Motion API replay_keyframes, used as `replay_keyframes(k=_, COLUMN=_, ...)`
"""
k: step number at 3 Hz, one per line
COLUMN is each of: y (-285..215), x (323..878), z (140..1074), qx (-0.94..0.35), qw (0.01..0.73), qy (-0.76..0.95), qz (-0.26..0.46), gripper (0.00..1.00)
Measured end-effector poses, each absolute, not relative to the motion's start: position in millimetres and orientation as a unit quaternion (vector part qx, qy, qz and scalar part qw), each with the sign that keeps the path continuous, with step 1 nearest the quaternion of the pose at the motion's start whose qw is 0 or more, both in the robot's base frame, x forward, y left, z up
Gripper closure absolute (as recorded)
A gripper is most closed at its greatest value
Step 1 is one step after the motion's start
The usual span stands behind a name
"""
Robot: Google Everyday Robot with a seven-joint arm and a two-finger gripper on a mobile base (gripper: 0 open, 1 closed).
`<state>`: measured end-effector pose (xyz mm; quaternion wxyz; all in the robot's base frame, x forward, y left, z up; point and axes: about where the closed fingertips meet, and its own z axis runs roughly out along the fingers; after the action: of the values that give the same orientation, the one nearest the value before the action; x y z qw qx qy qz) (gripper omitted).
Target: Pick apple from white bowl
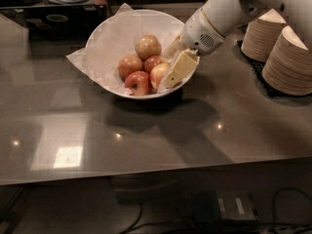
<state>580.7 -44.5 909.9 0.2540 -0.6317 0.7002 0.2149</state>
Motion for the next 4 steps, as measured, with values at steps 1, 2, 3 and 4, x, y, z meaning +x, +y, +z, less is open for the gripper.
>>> replay_keyframes(k=1, y=-46.0, x=579.3, z=899.8, qx=-0.629, qw=0.243, qy=0.705, qz=0.22, gripper=0.32)
replay_keyframes(k=2, y=-44.0, x=577.3, z=888.9, qx=-0.629, qw=0.229, qy=0.707, qz=0.228, gripper=0.33)
replay_keyframes(k=3, y=-44.0, x=577.2, z=892.7, qx=-0.628, qw=0.229, qy=0.707, qz=0.229, gripper=0.33)
replay_keyframes(k=4, y=-43.6, x=576.9, z=891.9, qx=-0.626, qw=0.224, qy=0.71, qz=0.234, gripper=0.35)
